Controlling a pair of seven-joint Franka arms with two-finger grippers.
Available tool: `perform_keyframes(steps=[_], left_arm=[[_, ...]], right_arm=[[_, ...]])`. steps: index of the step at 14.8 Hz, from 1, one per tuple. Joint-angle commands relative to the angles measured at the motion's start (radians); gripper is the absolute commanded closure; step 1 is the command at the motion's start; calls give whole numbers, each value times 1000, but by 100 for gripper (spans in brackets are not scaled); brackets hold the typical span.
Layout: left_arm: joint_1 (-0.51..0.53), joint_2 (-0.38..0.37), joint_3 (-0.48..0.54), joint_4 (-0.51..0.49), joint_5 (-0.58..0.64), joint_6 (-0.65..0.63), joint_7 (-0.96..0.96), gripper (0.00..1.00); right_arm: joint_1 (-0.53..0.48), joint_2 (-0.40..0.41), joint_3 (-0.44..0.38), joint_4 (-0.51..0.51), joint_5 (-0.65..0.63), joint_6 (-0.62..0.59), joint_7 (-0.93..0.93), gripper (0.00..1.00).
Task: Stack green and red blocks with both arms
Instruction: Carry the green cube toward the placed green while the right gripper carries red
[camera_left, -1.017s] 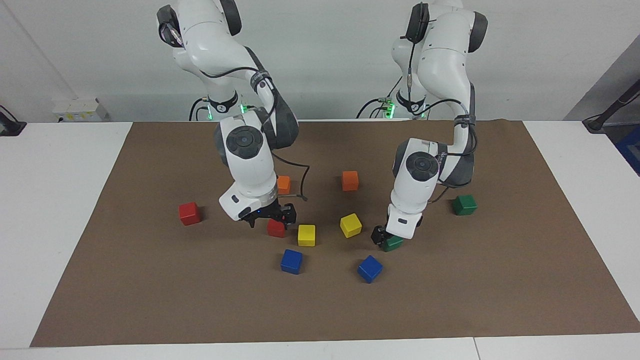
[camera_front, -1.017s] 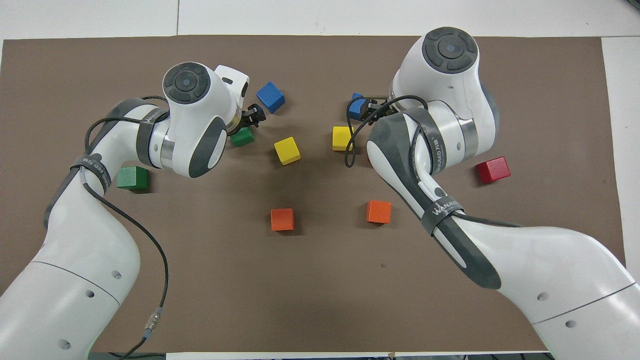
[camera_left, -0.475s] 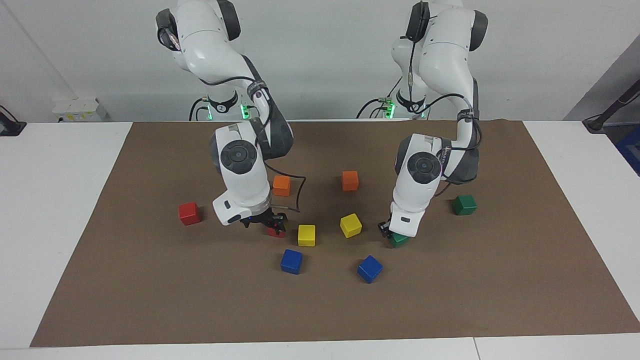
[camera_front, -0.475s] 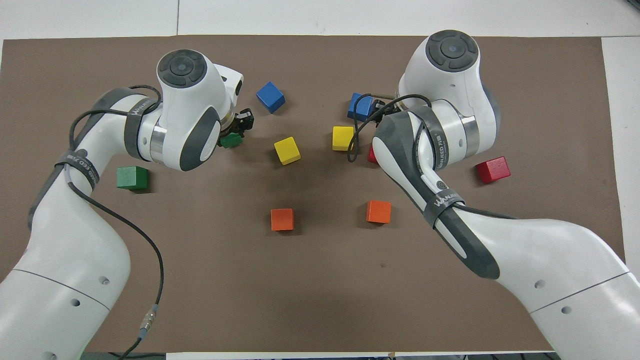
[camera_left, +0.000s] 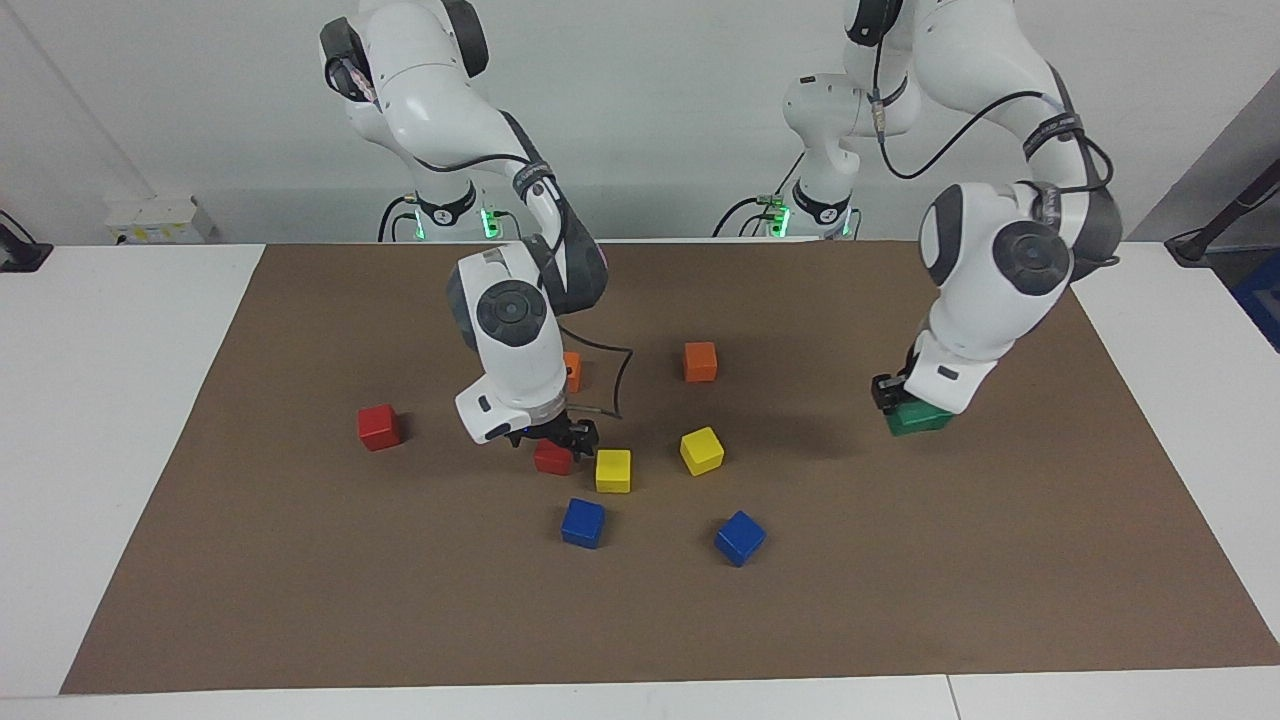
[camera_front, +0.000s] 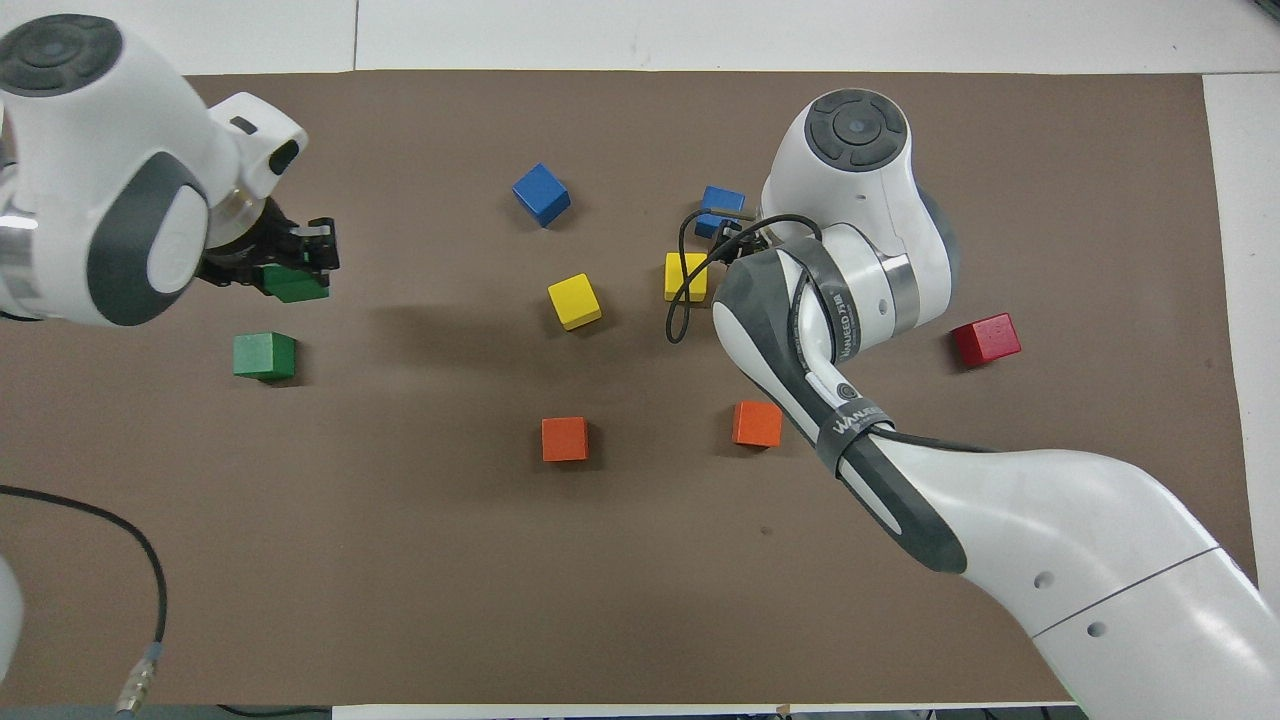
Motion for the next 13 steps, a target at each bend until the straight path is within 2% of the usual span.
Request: perform_keyframes(steps=[1, 3, 7, 9, 10, 11, 12, 13], left_arm=[[61, -61, -7, -120, -13, 12, 211, 100], [105, -78, -9, -169, -23, 30, 240, 100], [147, -133, -7, -330, -65, 199, 305, 100], [153, -138, -7, -346, -65, 236, 328, 100], [153, -138, -7, -346, -65, 237, 337, 100], [156, -140, -6, -349, -65, 237, 339, 100], [163, -140, -7, -355, -65, 237, 337, 100], [166, -141, -7, -359, -65, 237, 335, 100]], right_arm=[[-7, -57, 2, -133, 10, 108, 1, 4], [-13, -59, 2, -162, 10, 136, 0, 4], [-16, -59, 2, -192, 10, 187, -17, 4], [-10, -57, 2, -192, 10, 187, -14, 7], [-7, -59, 2, -192, 10, 185, -10, 22], [-7, -59, 2, -192, 10, 185, -8, 45], [-6, -59, 2, -192, 10, 184, -8, 60], [-4, -60, 2, -192, 10, 182, -8, 80]])
